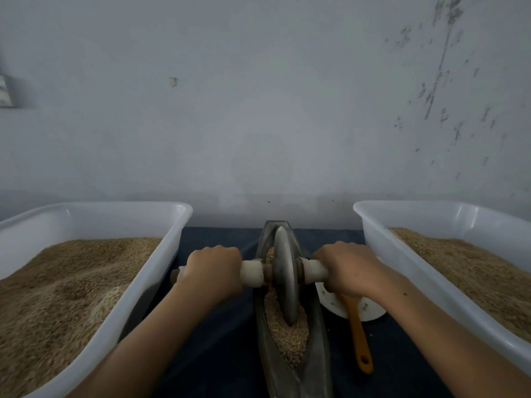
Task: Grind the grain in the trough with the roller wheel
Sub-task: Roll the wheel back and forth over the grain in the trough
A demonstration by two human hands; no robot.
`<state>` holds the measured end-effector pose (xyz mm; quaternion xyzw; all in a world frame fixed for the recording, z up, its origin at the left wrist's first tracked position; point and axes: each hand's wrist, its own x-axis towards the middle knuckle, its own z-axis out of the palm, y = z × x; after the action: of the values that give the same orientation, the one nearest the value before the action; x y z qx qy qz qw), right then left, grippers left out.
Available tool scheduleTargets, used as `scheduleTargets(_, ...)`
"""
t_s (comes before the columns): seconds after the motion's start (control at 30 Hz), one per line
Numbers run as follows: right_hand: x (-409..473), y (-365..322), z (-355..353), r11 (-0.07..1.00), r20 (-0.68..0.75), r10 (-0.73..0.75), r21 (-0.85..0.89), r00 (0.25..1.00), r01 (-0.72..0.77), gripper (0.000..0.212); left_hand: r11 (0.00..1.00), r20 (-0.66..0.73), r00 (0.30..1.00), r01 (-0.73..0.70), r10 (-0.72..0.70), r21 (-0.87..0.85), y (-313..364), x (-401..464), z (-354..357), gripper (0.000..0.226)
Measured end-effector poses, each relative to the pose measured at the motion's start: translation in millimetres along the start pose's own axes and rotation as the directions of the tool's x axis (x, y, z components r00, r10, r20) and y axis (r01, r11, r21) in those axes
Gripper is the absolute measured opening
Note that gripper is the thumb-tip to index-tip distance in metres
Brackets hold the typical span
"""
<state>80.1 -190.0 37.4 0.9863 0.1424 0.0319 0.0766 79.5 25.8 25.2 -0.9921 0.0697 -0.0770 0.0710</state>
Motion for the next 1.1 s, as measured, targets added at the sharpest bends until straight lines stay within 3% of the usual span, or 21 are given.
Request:
scheduleTargets(0.13, 3, -1, 10, 0.999, -0.216, 0.04, 0.045, 0.976, -0.032, 0.016, 0.999, -0.164, 0.986, 0.038, -0.04, -0.011, 5, 0, 3, 0.022)
scheduleTargets(0.23, 3, -1, 17, 0.997, -0.29, 0.053, 0.062, 0.956, -0.037, 0.012, 1.0, -0.246, 0.969, 0.026, -0.026, -0.005, 6, 0, 5, 0.024)
scheduleTargets(0.33, 2, 0, 15, 0.998, -0.253, 0.042, 0.059, 0.967, -0.028, 0.012, 1.0, -0.213, 0.977, 0.017, -0.018, -0.007, 5, 0, 5, 0.023)
scheduleTargets(0.5, 0, 0, 2, 1.0, 0.008, 0.009, -0.002, 1.0, -0.009, 0.026, 1.0, -0.053, 0.999, -0.011, 0.011, 0.004, 1, -2, 0, 0.028)
scheduleTargets(0.6, -1, 0, -3, 1.0, 0.066, -0.005, -0.015, 0.998, 0.006, 0.027, 1.0, 0.028, 0.999, -0.022, 0.022, -0.008, -3, -2, -2, 0.034)
scheduleTargets(0.77, 2, 1, 2, 1.0, 0.008, 0.006, -0.003, 1.0, -0.006, 0.026, 1.0, -0.022, 1.0, -0.008, 0.008, -0.022, -1, 0, 1, 0.028)
scheduleTargets(0.97, 5, -3, 13, 0.998, -0.273, 0.055, 0.035, 0.961, -0.047, 0.016, 0.997, -0.209, 0.978, 0.01, -0.026, -0.078, 3, 1, 6, 0.017)
scheduleTargets(1.1, 4, -2, 12, 0.998, -0.243, 0.055, 0.043, 0.969, -0.046, 0.016, 0.998, -0.21, 0.978, 0.006, -0.019, -0.06, 3, 1, 6, 0.02)
